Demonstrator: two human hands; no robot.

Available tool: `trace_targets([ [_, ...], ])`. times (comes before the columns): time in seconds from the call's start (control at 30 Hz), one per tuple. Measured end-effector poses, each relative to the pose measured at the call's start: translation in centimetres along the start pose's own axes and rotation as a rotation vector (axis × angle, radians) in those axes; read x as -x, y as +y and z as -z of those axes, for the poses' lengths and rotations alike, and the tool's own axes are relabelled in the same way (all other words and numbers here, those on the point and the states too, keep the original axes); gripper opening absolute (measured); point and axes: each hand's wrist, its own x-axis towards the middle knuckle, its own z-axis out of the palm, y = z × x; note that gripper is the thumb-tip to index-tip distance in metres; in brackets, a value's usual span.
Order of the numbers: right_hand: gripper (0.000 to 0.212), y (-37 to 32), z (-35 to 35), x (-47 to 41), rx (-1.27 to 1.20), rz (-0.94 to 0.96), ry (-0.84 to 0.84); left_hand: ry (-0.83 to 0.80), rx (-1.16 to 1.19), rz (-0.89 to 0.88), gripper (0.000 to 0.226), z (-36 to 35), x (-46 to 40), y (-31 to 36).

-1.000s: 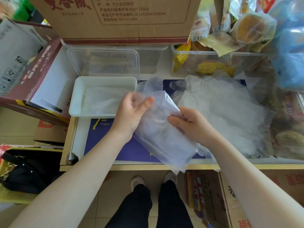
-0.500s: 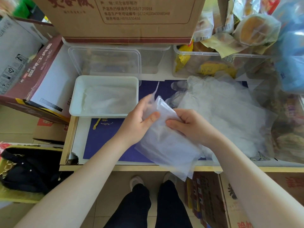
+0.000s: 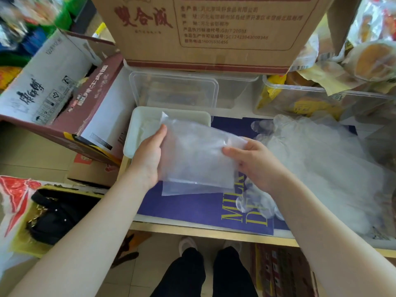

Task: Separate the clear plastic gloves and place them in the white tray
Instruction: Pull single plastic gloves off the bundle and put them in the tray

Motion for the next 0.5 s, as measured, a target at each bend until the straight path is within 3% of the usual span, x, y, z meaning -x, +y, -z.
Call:
trace_targets([
  [0.13, 0.011, -0.1, -3.6, -3.8, 0.108, 0.054, 0.192, 0.149, 0.029, 0.037, 0.021, 1.9, -3.0, 1.4],
  [0.27, 0.008, 0.1, -6.0, -6.7, 0.239, 0.040, 0.273, 0.270, -0.142, -0.150, 0.027, 3.8, -5.7, 2.0],
  [0.37, 0.010, 0.4, -6.5, -8.0, 0.315, 0.021, 0.348, 0.227, -0.244, -0.226, 0.020, 4.1, -6.7, 1.8],
  [0.5, 0.025, 0.6, -7.1, -8.7, 0.387, 0.015, 0.420, 0.005, -0.176, -0.007, 0.026, 4.3, -7.2, 2.1],
])
